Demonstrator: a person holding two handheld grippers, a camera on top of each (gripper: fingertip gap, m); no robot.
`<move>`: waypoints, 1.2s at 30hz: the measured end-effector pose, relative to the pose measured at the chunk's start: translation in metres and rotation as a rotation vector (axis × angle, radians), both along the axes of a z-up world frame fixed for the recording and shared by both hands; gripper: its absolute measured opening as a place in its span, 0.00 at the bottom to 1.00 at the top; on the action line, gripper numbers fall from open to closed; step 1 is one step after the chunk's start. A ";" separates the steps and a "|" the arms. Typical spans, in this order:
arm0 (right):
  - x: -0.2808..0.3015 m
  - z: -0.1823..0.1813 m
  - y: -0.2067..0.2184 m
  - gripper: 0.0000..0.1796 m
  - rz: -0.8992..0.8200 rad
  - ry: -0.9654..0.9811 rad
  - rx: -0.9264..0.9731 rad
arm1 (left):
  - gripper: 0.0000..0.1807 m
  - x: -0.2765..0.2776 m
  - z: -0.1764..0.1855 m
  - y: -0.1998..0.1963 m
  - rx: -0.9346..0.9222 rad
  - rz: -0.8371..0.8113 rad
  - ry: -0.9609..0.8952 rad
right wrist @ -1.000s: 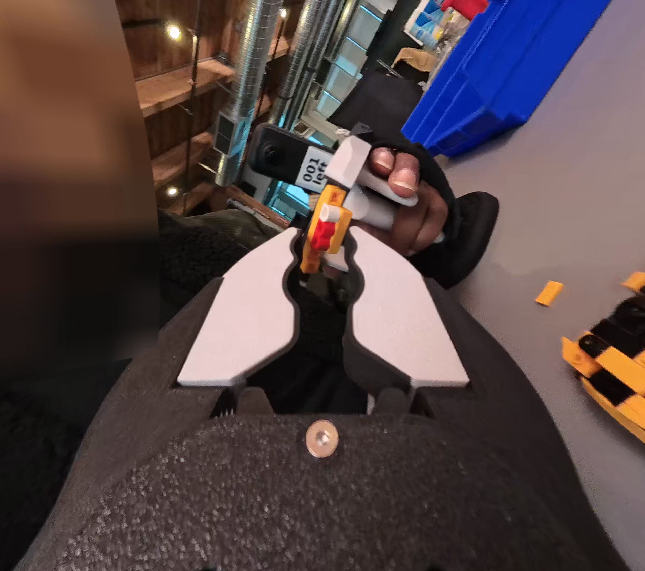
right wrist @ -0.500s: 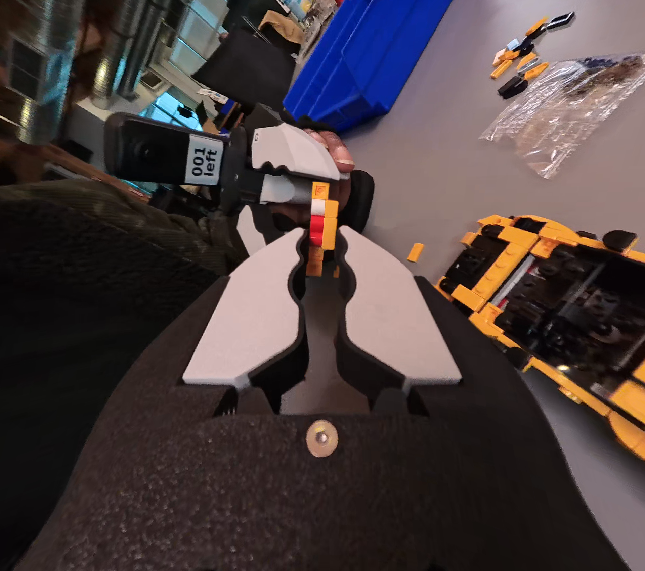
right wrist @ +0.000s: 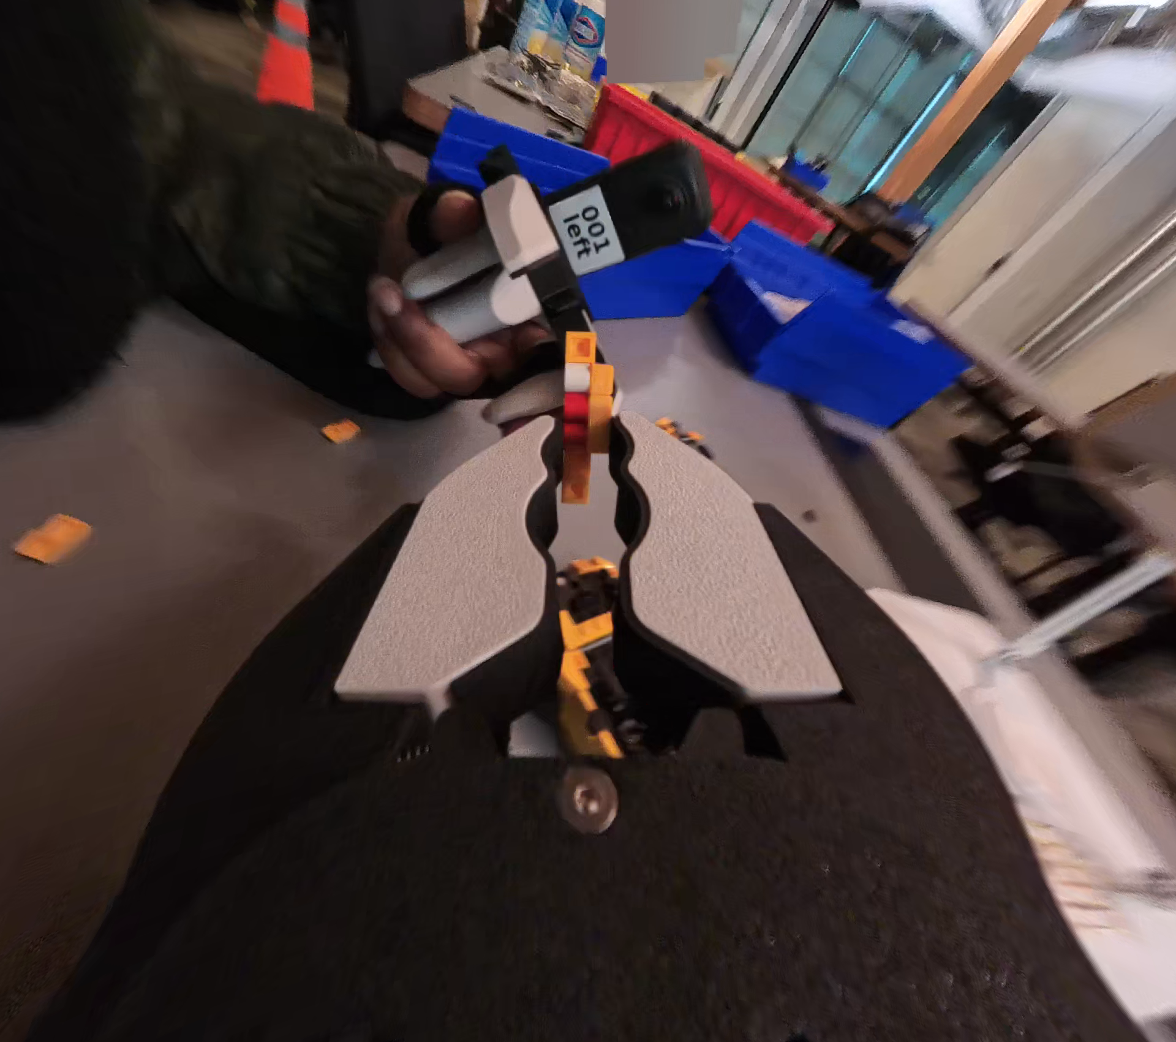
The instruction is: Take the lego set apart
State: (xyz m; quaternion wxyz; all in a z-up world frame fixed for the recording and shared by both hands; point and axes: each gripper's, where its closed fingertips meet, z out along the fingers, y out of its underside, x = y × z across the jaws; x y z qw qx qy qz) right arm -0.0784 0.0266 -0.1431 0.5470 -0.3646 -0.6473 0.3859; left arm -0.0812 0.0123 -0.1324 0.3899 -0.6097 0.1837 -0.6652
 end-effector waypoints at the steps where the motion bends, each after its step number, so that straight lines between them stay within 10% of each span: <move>1: 0.001 0.002 -0.001 0.07 -0.016 0.021 0.101 | 0.31 0.004 -0.001 -0.001 -0.029 -0.025 -0.010; 10: 0.002 0.013 -0.029 0.07 -0.038 0.088 0.570 | 0.34 0.018 -0.002 -0.016 -0.084 -0.167 -0.061; 20: -0.001 0.008 -0.037 0.07 -0.031 0.084 0.625 | 0.28 0.027 -0.003 -0.032 0.030 -0.217 0.009; 36: 0.058 -0.048 0.120 0.12 -0.400 -0.328 -0.033 | 0.28 -0.020 -0.063 0.030 0.288 0.313 0.692</move>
